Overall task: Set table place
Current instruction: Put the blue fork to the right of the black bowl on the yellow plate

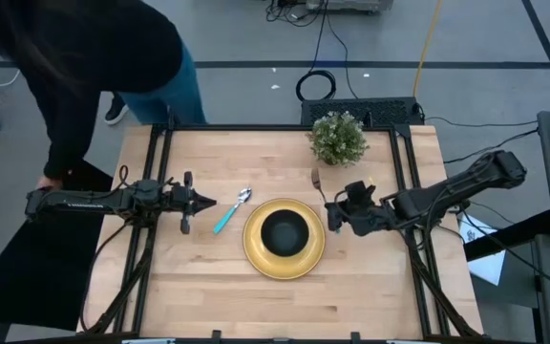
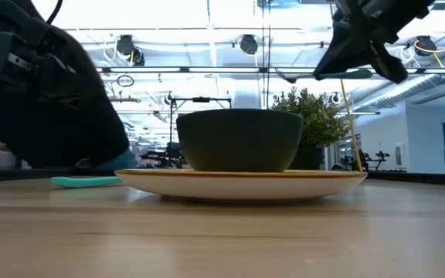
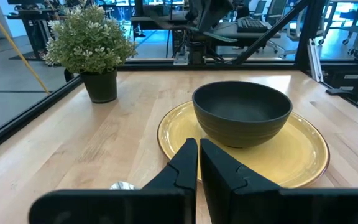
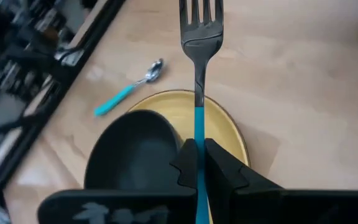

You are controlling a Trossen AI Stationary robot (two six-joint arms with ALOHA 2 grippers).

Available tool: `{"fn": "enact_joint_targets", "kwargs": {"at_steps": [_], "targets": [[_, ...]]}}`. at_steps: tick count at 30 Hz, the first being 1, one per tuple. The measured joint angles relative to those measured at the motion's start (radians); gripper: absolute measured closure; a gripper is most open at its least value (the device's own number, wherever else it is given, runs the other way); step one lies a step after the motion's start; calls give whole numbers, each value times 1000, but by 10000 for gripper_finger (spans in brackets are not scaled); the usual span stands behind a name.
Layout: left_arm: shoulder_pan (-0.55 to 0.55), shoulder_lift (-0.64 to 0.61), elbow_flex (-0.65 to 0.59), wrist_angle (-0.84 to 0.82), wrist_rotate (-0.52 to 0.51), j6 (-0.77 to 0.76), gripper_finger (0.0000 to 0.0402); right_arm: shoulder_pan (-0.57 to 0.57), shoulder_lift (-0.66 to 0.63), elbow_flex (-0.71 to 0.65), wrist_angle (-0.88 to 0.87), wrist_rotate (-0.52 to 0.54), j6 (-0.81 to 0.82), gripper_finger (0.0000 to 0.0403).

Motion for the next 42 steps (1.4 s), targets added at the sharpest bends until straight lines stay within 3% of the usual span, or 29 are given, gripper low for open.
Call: {"fn": "enact_joint_targets", "kwargs": {"at_steps": [4, 15, 30, 42], "targets": [[0, 0, 0, 0, 3, -3, 378, 32, 47, 0, 31, 0, 162, 403], [0, 0, 0, 0, 52, -7, 378, 85, 216, 0, 138, 34, 398, 403], [0, 0, 0, 0, 54, -5, 378, 153, 305, -1, 217, 81, 506, 403], [0, 0, 1, 15, 54, -11, 378, 216, 337, -1, 226, 193, 591, 403]]}}
